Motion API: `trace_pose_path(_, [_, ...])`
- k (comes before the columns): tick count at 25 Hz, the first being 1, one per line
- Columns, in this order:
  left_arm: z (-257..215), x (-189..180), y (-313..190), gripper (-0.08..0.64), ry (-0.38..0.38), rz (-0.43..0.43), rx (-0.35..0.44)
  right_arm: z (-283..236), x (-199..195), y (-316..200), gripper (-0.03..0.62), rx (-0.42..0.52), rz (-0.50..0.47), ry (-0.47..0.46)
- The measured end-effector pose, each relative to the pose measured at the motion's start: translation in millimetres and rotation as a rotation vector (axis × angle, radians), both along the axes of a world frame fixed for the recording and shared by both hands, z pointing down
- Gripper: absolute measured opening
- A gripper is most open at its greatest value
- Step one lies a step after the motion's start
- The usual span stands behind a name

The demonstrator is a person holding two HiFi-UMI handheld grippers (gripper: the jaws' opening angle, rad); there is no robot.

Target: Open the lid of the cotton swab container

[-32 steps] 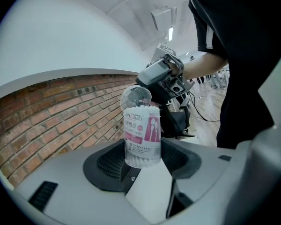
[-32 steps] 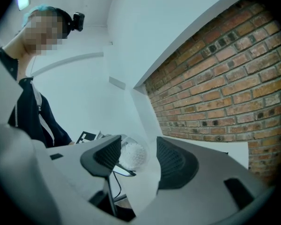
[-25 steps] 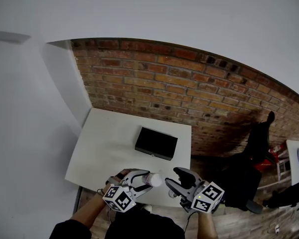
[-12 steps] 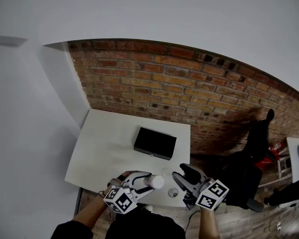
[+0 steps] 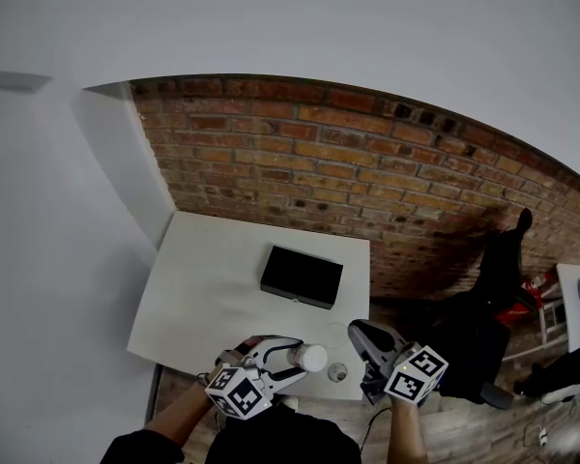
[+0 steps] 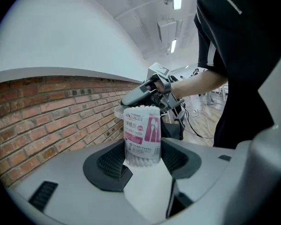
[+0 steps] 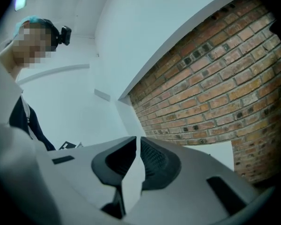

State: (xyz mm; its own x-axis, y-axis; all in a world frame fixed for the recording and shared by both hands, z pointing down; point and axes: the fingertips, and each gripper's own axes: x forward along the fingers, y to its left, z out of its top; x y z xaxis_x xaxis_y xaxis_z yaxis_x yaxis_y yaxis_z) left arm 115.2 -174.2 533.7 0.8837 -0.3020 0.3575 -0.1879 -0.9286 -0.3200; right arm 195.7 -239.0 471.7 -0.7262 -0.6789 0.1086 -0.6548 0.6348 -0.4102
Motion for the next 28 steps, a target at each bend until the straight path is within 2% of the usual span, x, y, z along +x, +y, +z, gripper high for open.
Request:
trace_pose_path(4, [-8,5,7,0.25,0.045,0.015,-0.025,8,-1,-1,0.037,-0.019,0.002,0.007])
trace_pose_path(10, [-24,13,15,0.25,0.116,0.029,-0.057,23,-18,5,0.037,-0.032,-0.055,0.068])
trace_pose_path(16, [-27,13,17,0.25,0.15,0.019,-0.089,21,-21,5,0.037,-0.045,-0.069,0.012])
trace_pose_path(21, [-17,7,4,0.25,0.159,-0.057,-0.12,-2,-4,-2,0.037,0.024,0.033,-0.089])
trace_pose_path(25, [-15,0,-11,0.25,0.216,-0.133,-0.19,-7,1,-2,0.037,0.043,0.054,-0.082])
trace_pose_path(28, [-15,-7,-21,0.25,0.241,-0.174,-0.213,-7,4,0,0.037,0.048,0.067,-0.082])
